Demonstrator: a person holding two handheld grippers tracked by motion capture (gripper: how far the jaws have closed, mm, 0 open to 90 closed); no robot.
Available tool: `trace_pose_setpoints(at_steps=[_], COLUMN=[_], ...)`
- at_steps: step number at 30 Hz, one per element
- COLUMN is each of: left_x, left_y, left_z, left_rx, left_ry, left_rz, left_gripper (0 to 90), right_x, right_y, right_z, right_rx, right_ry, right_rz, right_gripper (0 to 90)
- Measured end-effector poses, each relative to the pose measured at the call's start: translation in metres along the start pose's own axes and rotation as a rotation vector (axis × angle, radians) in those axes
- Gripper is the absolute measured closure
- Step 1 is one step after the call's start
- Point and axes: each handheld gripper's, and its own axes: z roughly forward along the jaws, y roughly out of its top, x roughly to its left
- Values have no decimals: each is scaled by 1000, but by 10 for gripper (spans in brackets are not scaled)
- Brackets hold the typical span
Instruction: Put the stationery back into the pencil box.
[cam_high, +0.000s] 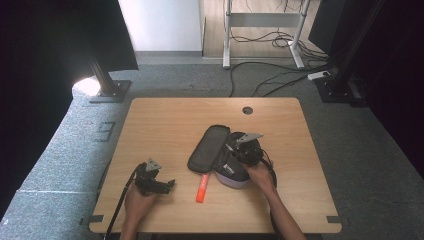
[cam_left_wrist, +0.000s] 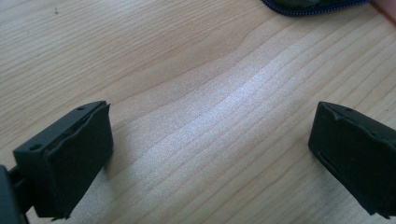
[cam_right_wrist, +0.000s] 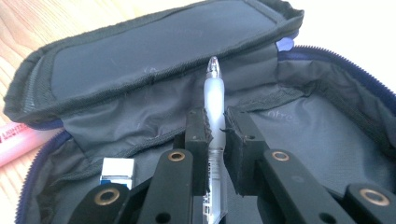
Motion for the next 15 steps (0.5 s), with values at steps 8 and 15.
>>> trace_pose_setpoints(at_steps=[8, 15], left_x=[0, 0], left_y=[0, 0], left_z=[0, 0], left_rx=[0, 0], left_ry=[1, 1], left_rz=[0, 0], left_gripper=[0, 0], right_x=[-4, -6], right_y=[-6, -5], right_z=[9, 8], right_rx=[29, 20], right_ry=[2, -4], right_rz=[15, 13], right_gripper=[774, 648])
